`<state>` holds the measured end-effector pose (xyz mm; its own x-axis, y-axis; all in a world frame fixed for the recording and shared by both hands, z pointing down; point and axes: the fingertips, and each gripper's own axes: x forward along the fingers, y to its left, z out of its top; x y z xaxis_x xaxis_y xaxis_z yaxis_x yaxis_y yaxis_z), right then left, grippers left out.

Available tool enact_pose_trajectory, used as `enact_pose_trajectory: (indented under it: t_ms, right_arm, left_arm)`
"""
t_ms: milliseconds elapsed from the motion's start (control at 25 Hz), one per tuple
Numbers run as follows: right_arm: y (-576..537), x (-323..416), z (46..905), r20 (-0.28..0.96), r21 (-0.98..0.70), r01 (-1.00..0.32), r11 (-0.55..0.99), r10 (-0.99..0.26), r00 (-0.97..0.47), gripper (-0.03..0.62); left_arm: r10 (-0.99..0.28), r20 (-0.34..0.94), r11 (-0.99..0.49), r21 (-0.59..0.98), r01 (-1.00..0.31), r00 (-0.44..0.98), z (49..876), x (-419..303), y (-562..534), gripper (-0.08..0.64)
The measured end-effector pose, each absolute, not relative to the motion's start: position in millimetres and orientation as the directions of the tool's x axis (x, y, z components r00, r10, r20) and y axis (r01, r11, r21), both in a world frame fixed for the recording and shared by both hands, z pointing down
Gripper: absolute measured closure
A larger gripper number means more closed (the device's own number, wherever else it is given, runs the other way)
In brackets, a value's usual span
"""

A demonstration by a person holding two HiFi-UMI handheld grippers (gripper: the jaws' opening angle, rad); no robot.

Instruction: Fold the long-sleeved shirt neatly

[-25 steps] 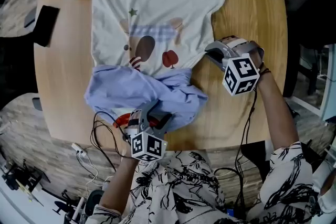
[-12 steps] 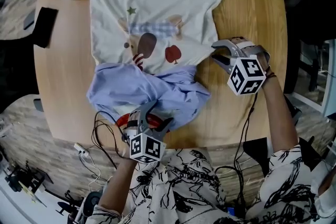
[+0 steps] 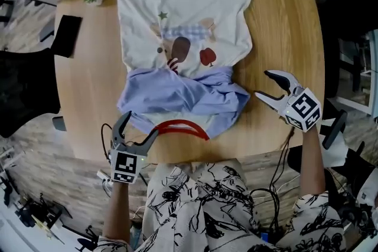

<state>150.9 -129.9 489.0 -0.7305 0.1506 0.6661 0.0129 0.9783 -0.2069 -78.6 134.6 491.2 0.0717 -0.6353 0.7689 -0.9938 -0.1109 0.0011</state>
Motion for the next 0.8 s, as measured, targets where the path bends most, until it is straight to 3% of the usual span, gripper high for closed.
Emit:
enact_pose_trajectory:
  t_ms: [120,200,360,520,600,800]
  right_arm:
    - [-95.6,157.5,484.1,0.602,-0.334,-0.156,0.929,0.083,-0.794,0.275]
    - [-62.7,158.3,481.9,0.589,-0.304,-0.176,0.936,0.040,-0.807,0.241]
    - [15.5,150.0,484.0,0.627,0.002,0.071,0.998,0.053,-0.777,0.166]
    - [50.4,138.5,505.0,0.683,0.233,0.297,0.926,0.062,-0.728,0.077]
    - [64.9,135.0,515.6,0.694,0.259,0.370,0.892,0.095,-0.714,0.087]
    - [82.8,133.8,538.3,0.736,0.244,0.452,0.858,0.139,-0.662,0.238]
  left_arm:
    - [-0.623,0.780,-0.103,-0.013,-0.995,0.055,494.6,-127.8,162.7,0.150]
    - [-0.604,0.791,-0.246,-0.069,-0.967,0.097,501.9,-131.7,178.7,0.152]
    - [-0.562,0.805,-0.585,-0.222,-0.780,0.192,524.8,-110.8,205.5,0.144]
    - [-0.572,0.772,-0.733,-0.331,-0.595,0.276,537.4,-93.9,205.5,0.107]
    - [-0.565,0.757,-0.771,-0.342,-0.537,0.328,539.1,-79.9,204.6,0.135]
    - [-0.501,0.769,-0.825,-0.286,-0.488,0.397,552.0,-63.1,201.8,0.170]
